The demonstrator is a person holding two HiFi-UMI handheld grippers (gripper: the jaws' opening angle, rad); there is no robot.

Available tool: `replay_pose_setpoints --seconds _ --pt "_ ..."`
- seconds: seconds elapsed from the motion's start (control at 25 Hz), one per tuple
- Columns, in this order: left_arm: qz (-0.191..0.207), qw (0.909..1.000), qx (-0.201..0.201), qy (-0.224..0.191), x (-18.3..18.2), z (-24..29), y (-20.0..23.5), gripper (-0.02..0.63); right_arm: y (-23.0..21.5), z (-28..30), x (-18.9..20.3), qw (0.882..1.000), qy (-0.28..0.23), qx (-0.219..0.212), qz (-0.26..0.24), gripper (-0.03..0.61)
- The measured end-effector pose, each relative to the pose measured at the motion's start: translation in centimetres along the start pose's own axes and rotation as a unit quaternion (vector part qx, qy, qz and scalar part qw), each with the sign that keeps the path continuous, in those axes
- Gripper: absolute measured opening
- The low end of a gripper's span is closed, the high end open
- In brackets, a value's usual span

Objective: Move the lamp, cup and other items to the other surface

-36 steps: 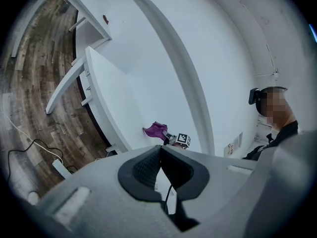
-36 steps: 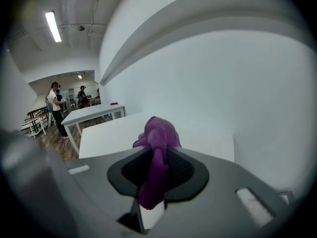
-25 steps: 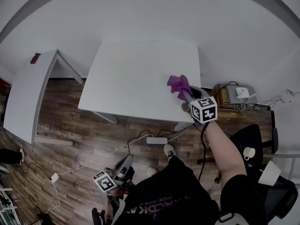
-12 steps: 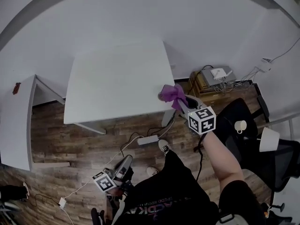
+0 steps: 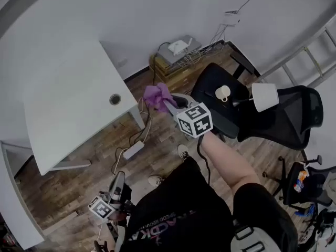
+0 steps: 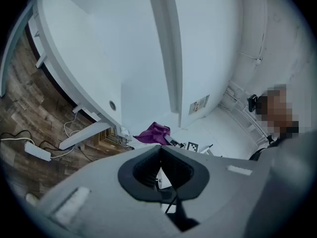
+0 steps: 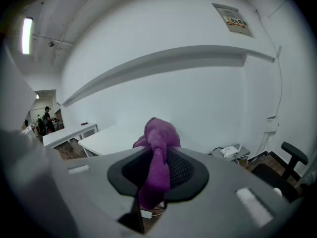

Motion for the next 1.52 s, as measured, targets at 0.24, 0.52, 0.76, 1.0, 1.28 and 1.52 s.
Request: replay_pose_setpoints --seconds 0.24,0.52,0.76,1.0,1.28,1.52 --pt "-0.001 0.9986 0.012 0.052 3.4 6.9 -1.5 -0.005 -8.3 -6.6 2.8 0.998 0.000 0.058 0.029 0.075" --pt "0.008 0.9941 0.036 0.102 8.6 16.8 -4.8 -0.005 -20.0 -13.6 7.1 0.992 0.023 0.109 0.060 0.075" --pt "0.000 0.9941 0.018 0.107 11.9 22.5 -5.4 -0.005 -27.6 -15.6 12.9 0.985 0.081 0.126 0.083 0.075" --pt "-0.020 0.9936 0.015 0.110 15.8 27.9 -5.2 -0.005 -32.3 -15.1 18.4 0.978 0.145 0.103 0.109 0.075" --pt "-0.035 0.9940 -0.030 0.098 18.1 29.6 -5.2 -0.005 -33.6 -12.3 24.4 0.968 0.219 0.052 0.112 0.075" --pt "-0.039 0.9919 -0.079 0.091 18.2 28.2 -4.9 -0.005 -34.1 -9.5 29.4 0.955 0.268 0.038 0.125 0.077"
Point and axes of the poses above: the fingertips, and each gripper's own axes: z forward along the fingers, y to its left, x out of its underside, the point moved 5 cm from there along -z, backward along the fingers, and after that the axes turned 4 degrees about -z, right-handed, at the moved point
